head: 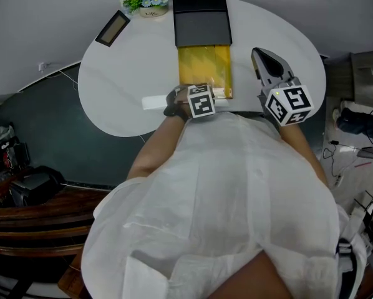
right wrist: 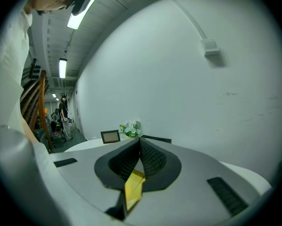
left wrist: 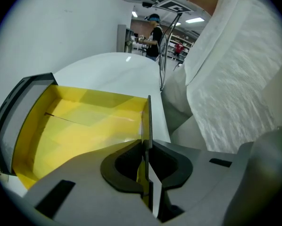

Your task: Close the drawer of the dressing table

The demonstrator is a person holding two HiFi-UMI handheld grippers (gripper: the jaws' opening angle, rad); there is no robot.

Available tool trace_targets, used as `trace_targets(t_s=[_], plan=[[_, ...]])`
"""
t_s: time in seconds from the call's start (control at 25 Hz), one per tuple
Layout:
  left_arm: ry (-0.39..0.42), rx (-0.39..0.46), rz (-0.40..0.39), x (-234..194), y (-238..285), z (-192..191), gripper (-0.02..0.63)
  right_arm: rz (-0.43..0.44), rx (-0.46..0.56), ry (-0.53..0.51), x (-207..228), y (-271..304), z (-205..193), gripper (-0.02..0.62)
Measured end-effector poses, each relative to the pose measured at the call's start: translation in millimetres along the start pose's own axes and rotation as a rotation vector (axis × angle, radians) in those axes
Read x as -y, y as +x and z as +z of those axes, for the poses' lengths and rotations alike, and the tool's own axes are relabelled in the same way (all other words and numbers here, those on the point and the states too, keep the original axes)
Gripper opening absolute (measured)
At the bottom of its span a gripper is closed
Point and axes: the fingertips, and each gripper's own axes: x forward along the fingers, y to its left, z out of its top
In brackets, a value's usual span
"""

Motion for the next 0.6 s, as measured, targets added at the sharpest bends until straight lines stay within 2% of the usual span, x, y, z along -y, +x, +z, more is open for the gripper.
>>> trace_targets(t_s=[0.28,0.44,0.6], plan=[[0.058,-0.021,-0.012,2,1,1,0.044,0.095,-0.072,-0.068,12,50,1,0.009],[0.066,-0.028,-0.011,3,1,0,0.043,0.043,-0.029,0.006,20,62,11,0.009],[0.072,-0.023,-0.007,1,1,0,0.041,-0.023,-0.017,0.112,24,53,-6,0.009]])
